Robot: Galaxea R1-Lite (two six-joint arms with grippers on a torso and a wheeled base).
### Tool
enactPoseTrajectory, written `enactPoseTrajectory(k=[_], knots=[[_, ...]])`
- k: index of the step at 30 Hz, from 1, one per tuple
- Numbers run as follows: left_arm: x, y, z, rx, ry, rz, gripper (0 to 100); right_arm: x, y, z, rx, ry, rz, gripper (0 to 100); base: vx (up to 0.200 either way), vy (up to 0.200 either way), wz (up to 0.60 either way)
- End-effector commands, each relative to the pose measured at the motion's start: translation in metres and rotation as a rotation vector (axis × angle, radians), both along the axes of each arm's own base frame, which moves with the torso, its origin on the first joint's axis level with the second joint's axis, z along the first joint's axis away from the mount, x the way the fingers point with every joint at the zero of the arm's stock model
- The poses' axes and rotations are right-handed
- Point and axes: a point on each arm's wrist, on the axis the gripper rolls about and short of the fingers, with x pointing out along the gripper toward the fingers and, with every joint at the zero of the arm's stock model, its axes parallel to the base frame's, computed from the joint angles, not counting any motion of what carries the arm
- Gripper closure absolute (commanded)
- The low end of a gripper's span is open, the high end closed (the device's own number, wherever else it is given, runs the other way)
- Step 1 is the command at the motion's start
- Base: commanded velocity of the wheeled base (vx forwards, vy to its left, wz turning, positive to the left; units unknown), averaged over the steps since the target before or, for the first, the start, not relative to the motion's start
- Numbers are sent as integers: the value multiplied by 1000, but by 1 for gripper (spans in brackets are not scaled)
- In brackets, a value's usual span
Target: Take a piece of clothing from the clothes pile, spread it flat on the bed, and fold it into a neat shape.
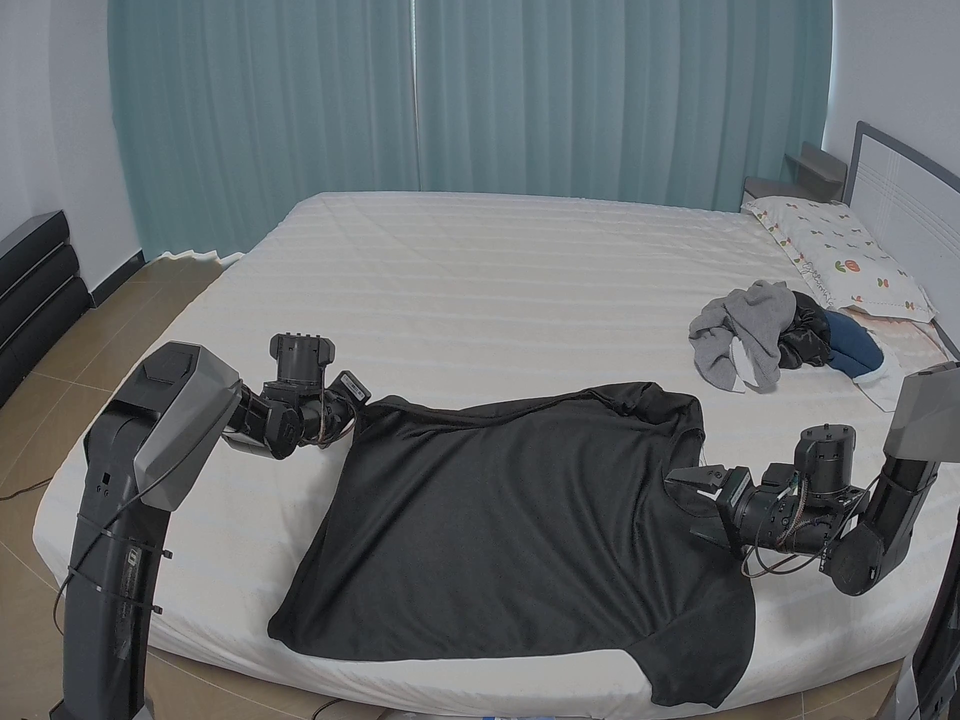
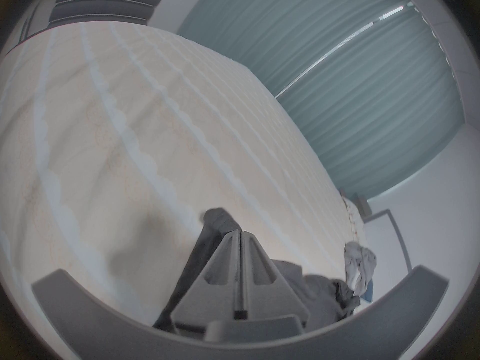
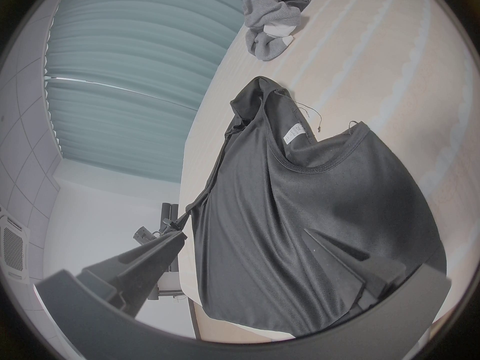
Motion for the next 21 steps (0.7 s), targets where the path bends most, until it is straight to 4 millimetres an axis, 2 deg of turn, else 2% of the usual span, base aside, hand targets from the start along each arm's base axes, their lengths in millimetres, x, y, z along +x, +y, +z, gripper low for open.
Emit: enactPoseTrajectory(k=[1, 6, 8, 9, 11, 16, 21], knots=[[11, 8, 3, -35, -62, 63, 100, 2, -1, 3, 1, -17, -6, 0, 0, 0, 0], [21, 26, 18, -60, -246, 120, 100, 3, -2, 3, 3, -27, -9, 0, 0, 0, 0], [21, 27, 18, -62, -257, 122, 100, 3, -1, 3, 3, -30, -7, 0, 0, 0, 0], [25, 31, 11, -64, -314, 123, 100, 4, -1, 3, 7, -47, -7, 0, 0, 0, 0], [25, 30, 5, -52, -319, 113, 100, 5, -1, 2, 7, -47, -9, 0, 0, 0, 0], [25, 27, -2, -26, -309, 95, 100, 8, -1, 3, -7, -61, -45, 0, 0, 0, 0], [25, 29, -4, -25, -305, 97, 100, 24, -2, 12, -31, -125, -118, 0, 0, 0, 0]])
